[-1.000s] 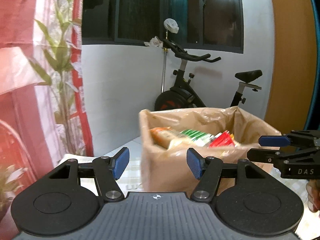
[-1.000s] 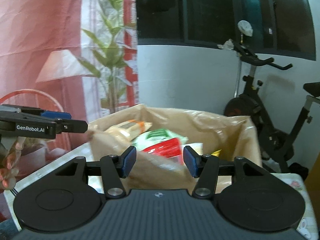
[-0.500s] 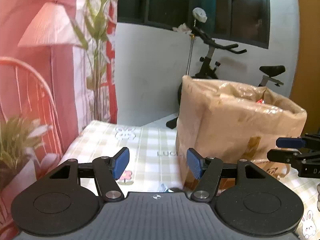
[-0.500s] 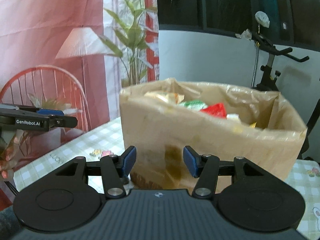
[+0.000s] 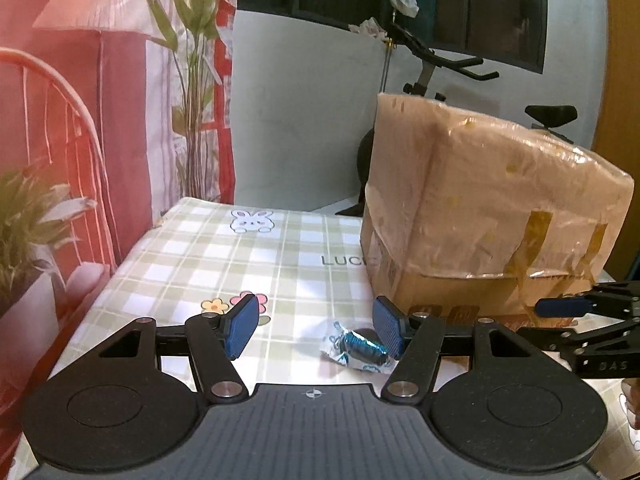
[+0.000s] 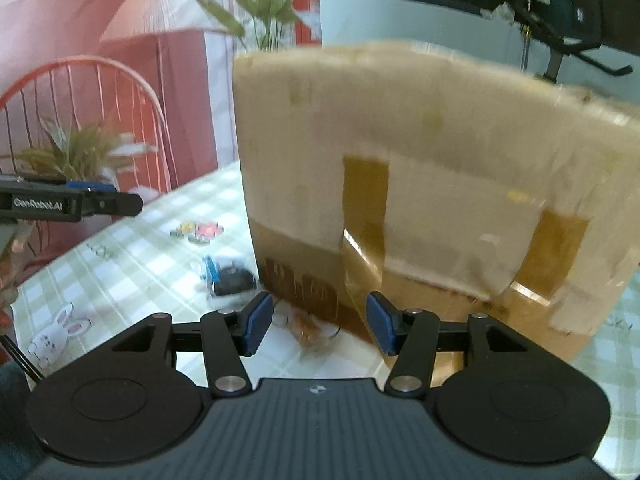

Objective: Organize snacks
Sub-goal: 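Move both open tools back down to the remaining snacks on the table, then grasp the blue-wrapped candy with the left tool while the right tool grasps the small nut packet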

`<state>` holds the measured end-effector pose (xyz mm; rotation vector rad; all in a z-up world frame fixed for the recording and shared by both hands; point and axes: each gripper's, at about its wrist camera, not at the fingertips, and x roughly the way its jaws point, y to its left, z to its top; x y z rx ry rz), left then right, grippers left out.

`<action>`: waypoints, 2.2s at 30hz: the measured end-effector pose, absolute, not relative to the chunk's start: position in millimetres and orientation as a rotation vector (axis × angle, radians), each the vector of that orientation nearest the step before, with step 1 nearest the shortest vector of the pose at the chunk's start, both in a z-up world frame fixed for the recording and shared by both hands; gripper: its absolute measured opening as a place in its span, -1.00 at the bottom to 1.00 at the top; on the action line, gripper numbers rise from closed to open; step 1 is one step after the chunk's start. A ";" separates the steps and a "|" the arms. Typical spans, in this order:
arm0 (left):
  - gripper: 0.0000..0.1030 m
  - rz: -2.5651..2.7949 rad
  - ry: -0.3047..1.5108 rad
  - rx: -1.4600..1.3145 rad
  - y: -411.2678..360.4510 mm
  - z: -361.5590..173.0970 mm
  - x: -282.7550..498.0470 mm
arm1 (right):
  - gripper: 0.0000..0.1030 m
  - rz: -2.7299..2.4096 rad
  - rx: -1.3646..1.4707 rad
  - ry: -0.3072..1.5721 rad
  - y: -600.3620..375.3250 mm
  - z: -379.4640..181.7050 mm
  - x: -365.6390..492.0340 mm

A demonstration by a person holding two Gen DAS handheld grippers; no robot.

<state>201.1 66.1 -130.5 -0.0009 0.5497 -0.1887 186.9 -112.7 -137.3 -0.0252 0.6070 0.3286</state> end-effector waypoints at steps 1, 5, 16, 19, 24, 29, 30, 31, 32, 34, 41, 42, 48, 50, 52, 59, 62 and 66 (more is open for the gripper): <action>0.26 -0.190 0.555 -0.004 66.2 -133.0 202.5 | 0.08 0.335 -0.028 0.617 -111.0 -141.3 189.4; 0.26 -0.189 0.568 -0.008 65.7 -140.4 206.5 | 0.08 0.356 -0.053 0.652 -102.6 -157.6 199.2; 0.26 -0.193 0.610 -0.027 63.3 -154.5 212.0 | 0.05 0.394 -0.145 0.703 -74.9 -187.5 232.9; 0.26 -0.196 0.621 -0.038 60.3 -156.8 212.4 | -0.12 0.402 -0.105 0.729 -77.3 -194.2 242.7; 0.26 -0.197 0.653 -0.047 48.5 -164.0 216.9 | -0.44 0.412 -0.055 0.741 -84.1 -201.3 236.4; 0.27 -0.180 0.682 -0.079 33.5 -173.0 225.9 | -0.44 0.335 0.002 0.704 -98.3 -203.4 222.9; 0.27 -0.167 0.685 -0.082 30.6 -175.1 228.2 | -0.44 0.321 0.021 0.698 -101.5 -204.9 219.9; 0.27 -0.156 0.687 -0.078 27.1 -177.2 230.9 | -0.44 0.308 0.035 0.691 -104.1 -207.3 216.6; 0.27 -0.147 0.685 -0.069 23.5 -179.4 233.8 | -0.44 0.304 0.043 0.678 -105.6 -208.7 213.6; 0.27 -0.134 0.680 -0.041 17.2 -182.8 239.5 | -0.44 0.303 0.041 0.664 -106.0 -208.0 210.5; 0.27 -0.071 0.695 -0.086 16.6 -184.6 256.9 | -0.44 0.310 0.075 0.655 -108.9 -210.2 212.3; 0.28 -0.056 0.696 -0.081 15.6 -185.4 257.9 | -0.44 0.310 0.084 0.656 -110.8 -210.4 212.6; 0.42 -0.051 0.701 -0.057 18.3 -193.7 248.5 | -0.44 0.312 0.094 0.654 -113.3 -208.3 210.0; 0.43 -0.049 0.695 -0.043 23.8 -193.8 243.0 | -0.44 0.313 0.098 0.654 -113.3 -208.7 210.2; 0.43 -0.034 0.693 -0.033 32.6 -193.0 237.1 | -0.44 0.312 0.096 0.654 -114.2 -208.6 209.9; 0.43 -0.036 0.687 -0.053 56.7 -184.1 235.0 | -0.44 0.313 0.103 0.654 -116.4 -208.5 209.7; 0.43 -0.158 0.689 -0.002 46.1 -181.8 240.1 | -0.44 0.314 0.105 0.655 -116.2 -208.5 209.9; 0.43 -0.228 0.718 0.115 24.5 -189.3 250.5 | -0.44 0.315 0.114 0.655 -117.8 -208.5 210.0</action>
